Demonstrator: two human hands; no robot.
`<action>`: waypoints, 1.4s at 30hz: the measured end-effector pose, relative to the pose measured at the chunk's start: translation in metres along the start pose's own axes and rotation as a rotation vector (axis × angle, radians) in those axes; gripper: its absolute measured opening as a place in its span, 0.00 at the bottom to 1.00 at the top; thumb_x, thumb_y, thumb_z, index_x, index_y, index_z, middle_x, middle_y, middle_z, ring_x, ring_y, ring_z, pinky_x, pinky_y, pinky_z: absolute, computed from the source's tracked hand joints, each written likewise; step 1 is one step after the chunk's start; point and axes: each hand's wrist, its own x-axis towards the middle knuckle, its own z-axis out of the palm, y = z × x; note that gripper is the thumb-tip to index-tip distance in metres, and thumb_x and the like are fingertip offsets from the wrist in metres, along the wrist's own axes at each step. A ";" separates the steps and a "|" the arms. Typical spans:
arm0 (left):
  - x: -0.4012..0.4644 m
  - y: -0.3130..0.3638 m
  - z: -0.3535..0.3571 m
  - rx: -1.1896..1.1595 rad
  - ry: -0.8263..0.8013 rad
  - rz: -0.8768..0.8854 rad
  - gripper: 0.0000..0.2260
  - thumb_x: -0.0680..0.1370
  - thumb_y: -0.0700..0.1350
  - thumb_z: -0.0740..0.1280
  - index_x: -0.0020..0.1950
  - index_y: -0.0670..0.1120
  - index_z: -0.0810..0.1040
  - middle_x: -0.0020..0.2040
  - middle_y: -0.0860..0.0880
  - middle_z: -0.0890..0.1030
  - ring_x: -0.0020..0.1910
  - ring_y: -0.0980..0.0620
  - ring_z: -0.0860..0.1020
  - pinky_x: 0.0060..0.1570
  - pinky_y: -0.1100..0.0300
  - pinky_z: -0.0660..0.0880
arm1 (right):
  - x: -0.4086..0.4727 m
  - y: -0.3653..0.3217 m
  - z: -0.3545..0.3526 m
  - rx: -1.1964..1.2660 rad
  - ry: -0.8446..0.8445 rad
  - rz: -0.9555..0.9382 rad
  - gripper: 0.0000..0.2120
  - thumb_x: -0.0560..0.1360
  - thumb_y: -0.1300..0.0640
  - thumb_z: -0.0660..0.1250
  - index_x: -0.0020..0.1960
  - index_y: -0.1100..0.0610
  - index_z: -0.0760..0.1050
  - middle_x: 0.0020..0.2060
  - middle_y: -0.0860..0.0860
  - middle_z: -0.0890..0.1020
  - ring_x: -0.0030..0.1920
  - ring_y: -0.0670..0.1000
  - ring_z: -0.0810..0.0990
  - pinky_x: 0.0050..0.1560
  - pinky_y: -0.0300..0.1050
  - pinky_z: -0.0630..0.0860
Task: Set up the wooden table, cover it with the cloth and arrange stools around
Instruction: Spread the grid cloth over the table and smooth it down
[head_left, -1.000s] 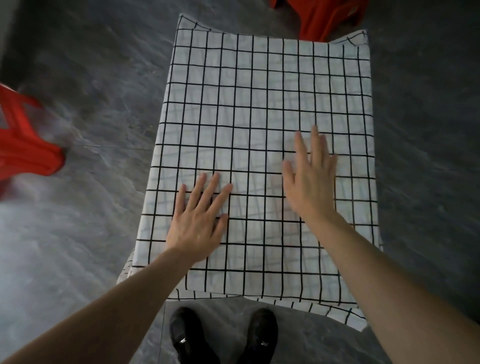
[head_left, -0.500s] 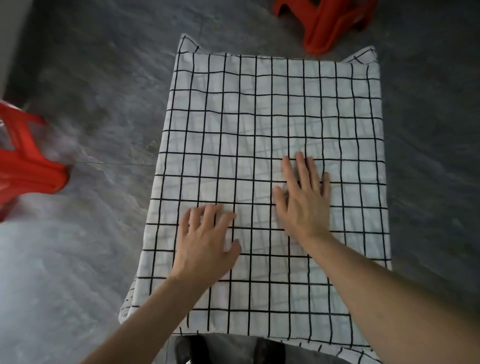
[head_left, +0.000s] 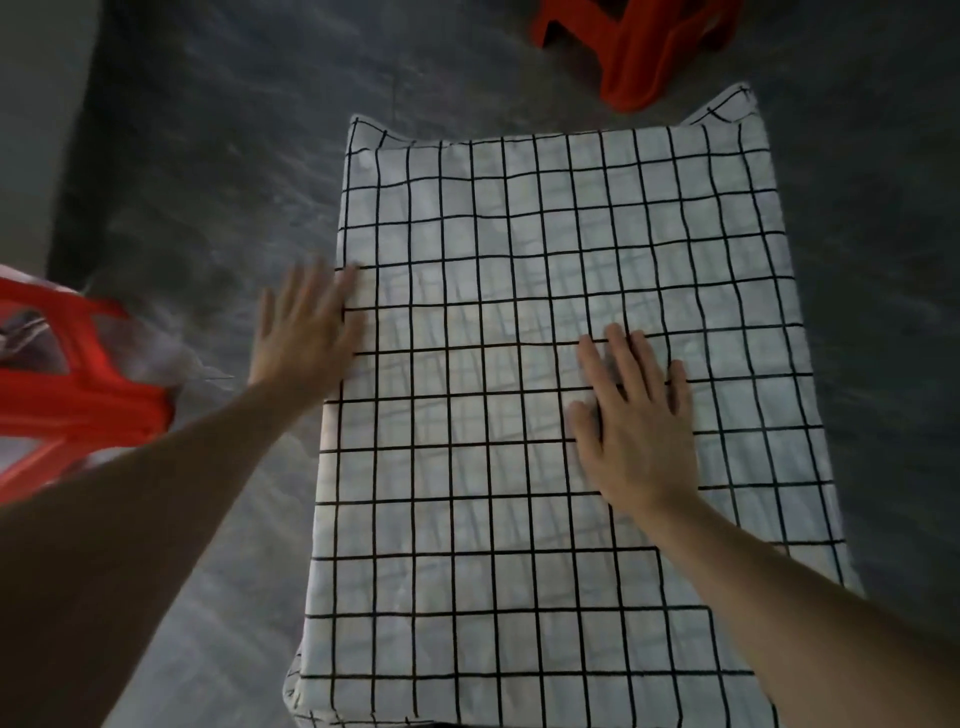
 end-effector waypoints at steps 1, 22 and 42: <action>0.001 -0.016 -0.006 -0.087 0.044 -0.280 0.25 0.83 0.58 0.46 0.80 0.56 0.46 0.80 0.50 0.41 0.79 0.49 0.39 0.76 0.43 0.41 | 0.000 0.000 0.000 -0.001 0.002 0.001 0.27 0.81 0.44 0.47 0.79 0.48 0.52 0.79 0.51 0.52 0.79 0.52 0.46 0.77 0.61 0.46; 0.058 0.101 0.013 -0.031 0.033 0.096 0.24 0.82 0.58 0.42 0.79 0.60 0.45 0.80 0.52 0.43 0.78 0.53 0.38 0.75 0.44 0.39 | 0.004 0.001 -0.003 0.015 -0.034 -0.001 0.29 0.81 0.41 0.48 0.80 0.47 0.49 0.80 0.50 0.50 0.79 0.51 0.45 0.76 0.61 0.48; -0.077 0.107 0.035 0.060 -0.047 0.583 0.24 0.83 0.56 0.51 0.79 0.57 0.53 0.81 0.51 0.45 0.79 0.52 0.42 0.76 0.42 0.45 | 0.001 -0.004 -0.001 0.001 -0.019 0.005 0.30 0.79 0.43 0.47 0.80 0.48 0.51 0.79 0.50 0.52 0.79 0.51 0.46 0.76 0.61 0.47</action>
